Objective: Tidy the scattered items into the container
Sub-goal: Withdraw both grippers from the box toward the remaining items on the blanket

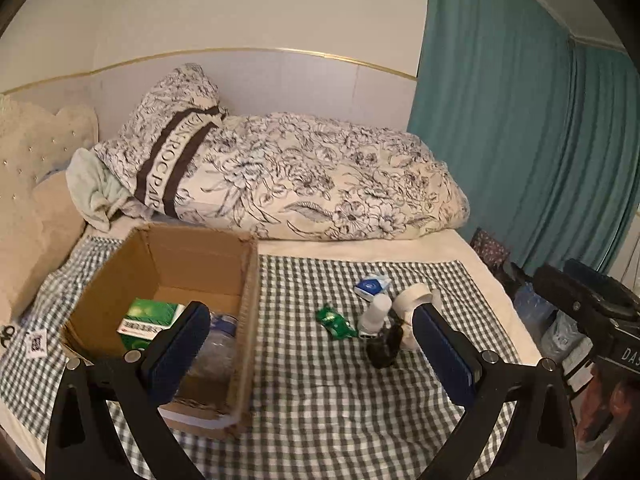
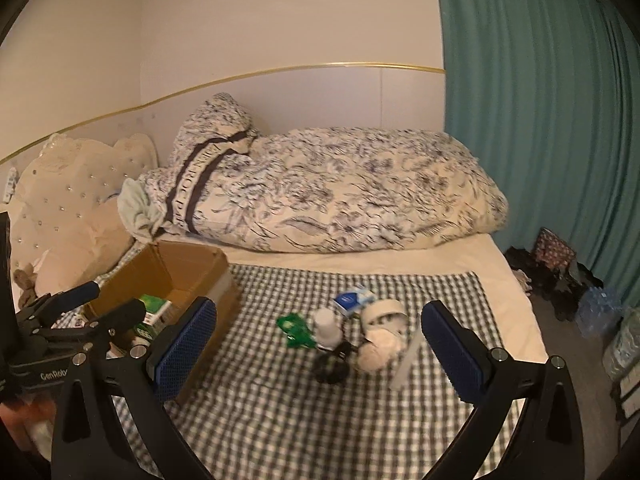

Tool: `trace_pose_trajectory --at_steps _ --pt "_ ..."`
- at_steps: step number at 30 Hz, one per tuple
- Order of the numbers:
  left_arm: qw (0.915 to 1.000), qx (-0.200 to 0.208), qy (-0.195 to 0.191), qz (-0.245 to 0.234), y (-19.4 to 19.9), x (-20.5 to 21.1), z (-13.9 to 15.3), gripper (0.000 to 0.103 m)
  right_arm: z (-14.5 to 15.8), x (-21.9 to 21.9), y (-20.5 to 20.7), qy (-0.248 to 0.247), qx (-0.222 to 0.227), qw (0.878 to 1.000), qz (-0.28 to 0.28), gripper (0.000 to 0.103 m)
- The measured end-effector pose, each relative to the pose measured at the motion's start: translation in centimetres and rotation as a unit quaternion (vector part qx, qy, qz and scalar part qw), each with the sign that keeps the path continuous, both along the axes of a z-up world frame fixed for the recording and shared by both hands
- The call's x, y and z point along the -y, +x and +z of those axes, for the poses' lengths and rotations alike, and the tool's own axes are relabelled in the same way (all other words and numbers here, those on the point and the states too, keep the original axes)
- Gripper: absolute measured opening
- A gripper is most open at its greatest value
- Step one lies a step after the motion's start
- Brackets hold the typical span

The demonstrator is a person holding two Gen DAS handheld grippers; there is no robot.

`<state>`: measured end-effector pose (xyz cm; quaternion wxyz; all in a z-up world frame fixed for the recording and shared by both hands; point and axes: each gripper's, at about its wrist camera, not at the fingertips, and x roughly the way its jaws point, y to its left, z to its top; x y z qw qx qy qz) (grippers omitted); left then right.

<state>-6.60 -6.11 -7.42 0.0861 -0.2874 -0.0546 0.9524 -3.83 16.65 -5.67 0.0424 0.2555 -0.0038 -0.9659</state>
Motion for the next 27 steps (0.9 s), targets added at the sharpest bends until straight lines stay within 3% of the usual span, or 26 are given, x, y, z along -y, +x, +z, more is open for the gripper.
trace_pose_trajectory --at_steps 8,13,27 --pt "0.9994 0.0 -0.033 -0.008 -0.3 -3.1 -1.8 0.103 -1.9 -4.0 0.4 -0.015 0.016 0.999 -0.025 0.103" --pt "0.9966 0.0 -0.079 -0.023 -0.9 -5.5 -3.0 0.103 -3.4 -5.4 0.1 -0.018 0.031 0.999 -0.035 0.103" --pt "0.9957 0.048 -0.077 -0.016 -4.5 -7.1 -7.9 0.103 -8.7 -6.4 -3.3 -0.016 0.092 0.995 -0.036 0.103"
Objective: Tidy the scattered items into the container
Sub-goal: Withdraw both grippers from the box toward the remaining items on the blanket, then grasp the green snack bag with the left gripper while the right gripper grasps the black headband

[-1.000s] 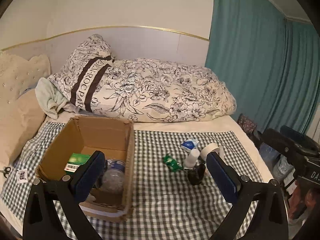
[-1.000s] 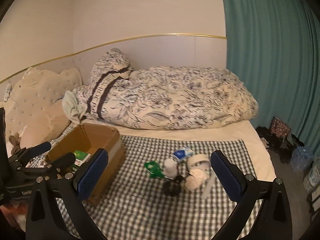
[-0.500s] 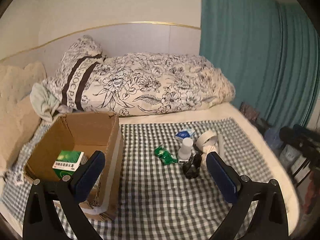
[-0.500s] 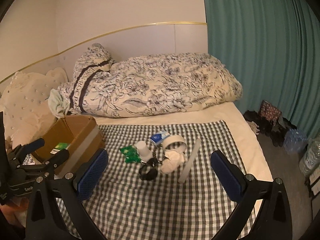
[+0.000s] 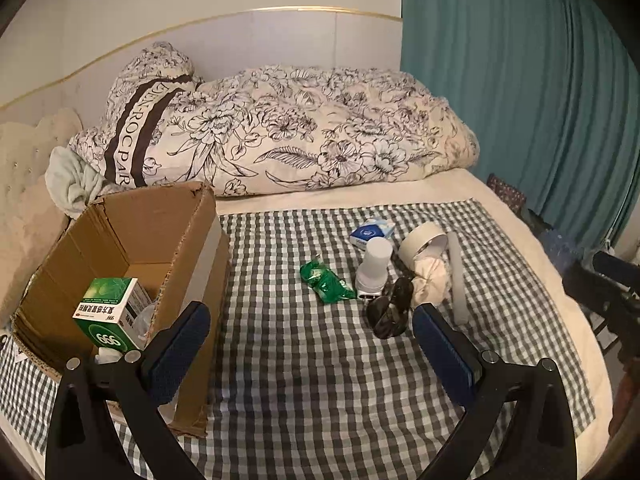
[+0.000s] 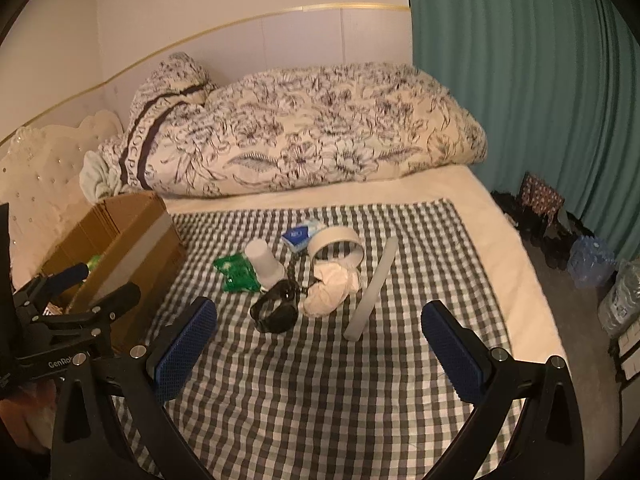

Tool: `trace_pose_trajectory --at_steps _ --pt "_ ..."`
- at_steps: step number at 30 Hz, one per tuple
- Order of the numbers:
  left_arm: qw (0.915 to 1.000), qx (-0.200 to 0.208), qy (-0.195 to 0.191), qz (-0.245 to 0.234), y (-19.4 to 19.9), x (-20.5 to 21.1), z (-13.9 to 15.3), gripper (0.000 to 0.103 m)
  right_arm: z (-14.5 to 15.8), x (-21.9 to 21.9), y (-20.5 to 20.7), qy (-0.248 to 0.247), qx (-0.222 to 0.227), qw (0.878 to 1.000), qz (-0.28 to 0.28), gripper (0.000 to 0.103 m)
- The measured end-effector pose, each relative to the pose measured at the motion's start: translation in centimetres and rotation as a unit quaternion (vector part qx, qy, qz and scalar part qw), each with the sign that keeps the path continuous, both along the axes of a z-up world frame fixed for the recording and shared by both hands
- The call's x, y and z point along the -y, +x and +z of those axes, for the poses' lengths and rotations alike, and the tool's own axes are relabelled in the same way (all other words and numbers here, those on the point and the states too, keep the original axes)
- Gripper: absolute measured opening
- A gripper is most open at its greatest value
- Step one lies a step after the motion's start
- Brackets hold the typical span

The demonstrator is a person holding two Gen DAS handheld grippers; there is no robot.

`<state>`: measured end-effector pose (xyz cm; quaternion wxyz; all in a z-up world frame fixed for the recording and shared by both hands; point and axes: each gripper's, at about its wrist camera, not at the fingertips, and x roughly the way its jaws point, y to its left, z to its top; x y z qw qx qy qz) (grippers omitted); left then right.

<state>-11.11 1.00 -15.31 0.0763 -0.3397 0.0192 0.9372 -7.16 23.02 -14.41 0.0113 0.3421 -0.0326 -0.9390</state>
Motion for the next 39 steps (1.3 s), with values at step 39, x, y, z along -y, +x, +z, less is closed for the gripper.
trace_pose_trajectory --at_steps 39 --pt "0.9965 0.076 -0.032 -0.006 -13.6 -2.3 -12.3 0.103 -11.8 2.9 -11.0 -0.025 0.109 0.993 0.037 0.063"
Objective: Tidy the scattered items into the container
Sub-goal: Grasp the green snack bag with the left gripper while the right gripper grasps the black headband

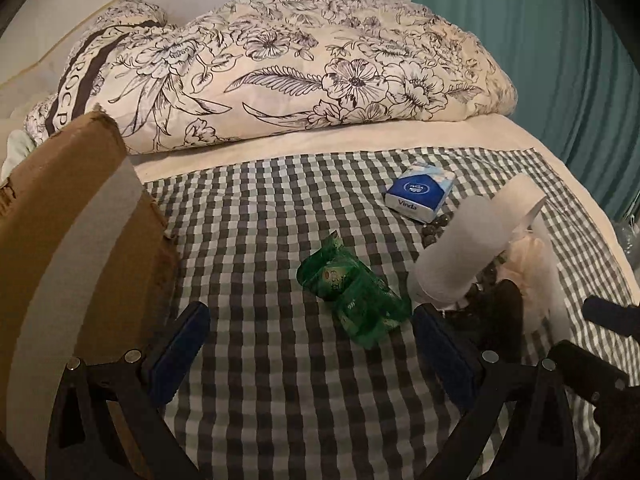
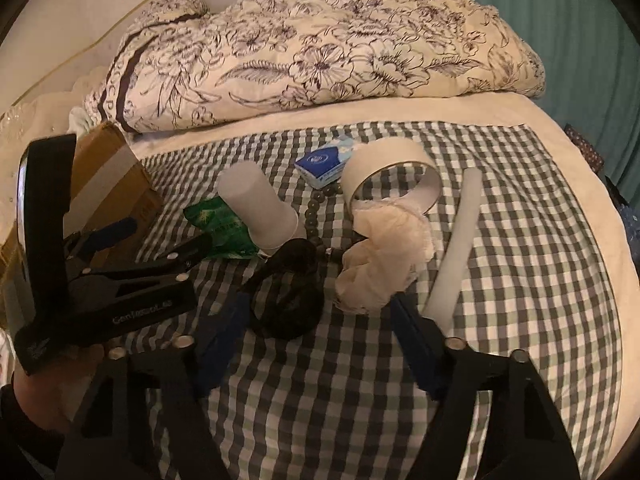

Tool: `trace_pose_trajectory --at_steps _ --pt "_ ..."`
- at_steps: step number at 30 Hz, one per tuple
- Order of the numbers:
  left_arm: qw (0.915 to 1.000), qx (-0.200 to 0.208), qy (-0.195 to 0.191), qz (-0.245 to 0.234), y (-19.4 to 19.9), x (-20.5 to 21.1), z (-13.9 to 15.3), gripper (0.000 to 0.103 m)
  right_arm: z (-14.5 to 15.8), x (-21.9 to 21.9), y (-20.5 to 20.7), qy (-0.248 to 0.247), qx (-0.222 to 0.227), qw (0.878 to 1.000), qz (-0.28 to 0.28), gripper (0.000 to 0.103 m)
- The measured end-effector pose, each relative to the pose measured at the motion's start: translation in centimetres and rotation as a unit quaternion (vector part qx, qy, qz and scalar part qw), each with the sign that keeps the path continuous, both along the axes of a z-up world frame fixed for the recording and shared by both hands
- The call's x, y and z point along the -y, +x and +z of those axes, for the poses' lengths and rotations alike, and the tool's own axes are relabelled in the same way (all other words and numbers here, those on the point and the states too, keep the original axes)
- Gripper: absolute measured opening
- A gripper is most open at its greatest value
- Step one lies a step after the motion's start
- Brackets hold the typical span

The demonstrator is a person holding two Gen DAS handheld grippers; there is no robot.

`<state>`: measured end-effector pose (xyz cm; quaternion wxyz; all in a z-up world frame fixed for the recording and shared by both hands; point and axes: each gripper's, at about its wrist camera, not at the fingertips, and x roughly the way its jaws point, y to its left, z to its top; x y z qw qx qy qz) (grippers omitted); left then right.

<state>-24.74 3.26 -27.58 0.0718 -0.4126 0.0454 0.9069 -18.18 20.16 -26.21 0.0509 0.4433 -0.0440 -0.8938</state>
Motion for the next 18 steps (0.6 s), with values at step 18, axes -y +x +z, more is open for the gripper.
trace_pose_trajectory --at_steps 18 --pt "0.9997 0.025 -0.002 -0.003 -3.8 -1.0 -4.2 0.103 -4.7 0.3 -2.8 0.005 0.043 0.999 -0.003 0.061"
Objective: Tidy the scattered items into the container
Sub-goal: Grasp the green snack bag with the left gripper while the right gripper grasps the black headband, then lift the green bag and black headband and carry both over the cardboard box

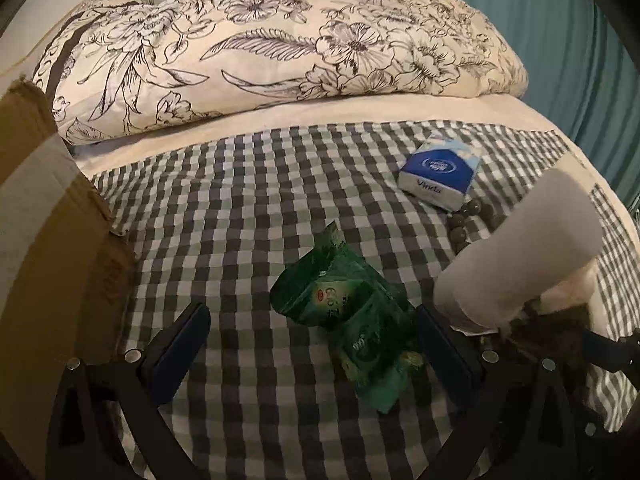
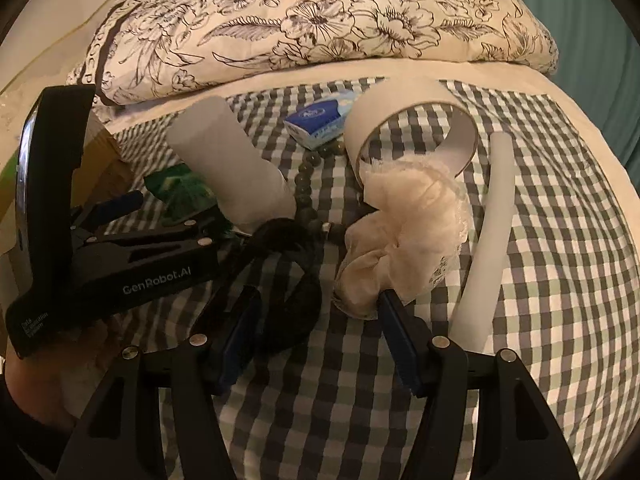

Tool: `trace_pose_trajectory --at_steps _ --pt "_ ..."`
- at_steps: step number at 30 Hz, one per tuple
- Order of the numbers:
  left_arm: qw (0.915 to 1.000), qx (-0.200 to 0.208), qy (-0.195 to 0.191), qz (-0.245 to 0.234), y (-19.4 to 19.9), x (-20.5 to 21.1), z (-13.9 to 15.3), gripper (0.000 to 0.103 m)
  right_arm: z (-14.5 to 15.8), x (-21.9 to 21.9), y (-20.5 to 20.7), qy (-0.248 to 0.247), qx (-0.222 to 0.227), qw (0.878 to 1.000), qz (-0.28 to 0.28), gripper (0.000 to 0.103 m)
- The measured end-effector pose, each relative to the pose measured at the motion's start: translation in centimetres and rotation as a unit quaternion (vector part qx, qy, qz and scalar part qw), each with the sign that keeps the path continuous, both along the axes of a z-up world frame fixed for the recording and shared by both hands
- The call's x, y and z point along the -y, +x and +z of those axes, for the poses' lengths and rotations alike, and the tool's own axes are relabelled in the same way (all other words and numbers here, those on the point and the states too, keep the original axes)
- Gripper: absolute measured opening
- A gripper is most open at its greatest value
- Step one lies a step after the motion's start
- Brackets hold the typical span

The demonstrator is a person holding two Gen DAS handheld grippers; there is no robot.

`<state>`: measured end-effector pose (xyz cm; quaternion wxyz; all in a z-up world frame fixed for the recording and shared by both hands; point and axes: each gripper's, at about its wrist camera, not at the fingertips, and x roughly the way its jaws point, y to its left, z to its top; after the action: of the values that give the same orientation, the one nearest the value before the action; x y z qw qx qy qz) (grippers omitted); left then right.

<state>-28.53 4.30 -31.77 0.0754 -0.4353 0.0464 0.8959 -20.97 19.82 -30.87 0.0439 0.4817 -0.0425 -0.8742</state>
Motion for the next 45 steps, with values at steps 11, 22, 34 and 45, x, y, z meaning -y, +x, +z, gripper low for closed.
trace_pose_trajectory --at_steps 11,22,34,45 --pt "0.9999 -0.002 0.011 -0.002 -0.9 -0.2 -0.7 0.063 0.1 0.7 -0.3 0.009 -0.007 1.0 0.003 0.033" --pt "0.9998 0.001 0.018 -0.006 1.2 0.2 0.6 0.042 0.9 0.1 1.6 -0.007 -0.004 1.0 0.003 0.021" --pt "0.9996 -0.01 0.026 -0.003 5.3 1.4 4.0 0.042 2.3 -0.2 5.5 -0.018 -0.013 1.0 0.008 0.02" --pt "0.9988 -0.038 0.03 0.002 7.7 2.6 7.7 0.042 0.5 0.7 7.7 -0.013 0.021 0.999 0.026 0.023"
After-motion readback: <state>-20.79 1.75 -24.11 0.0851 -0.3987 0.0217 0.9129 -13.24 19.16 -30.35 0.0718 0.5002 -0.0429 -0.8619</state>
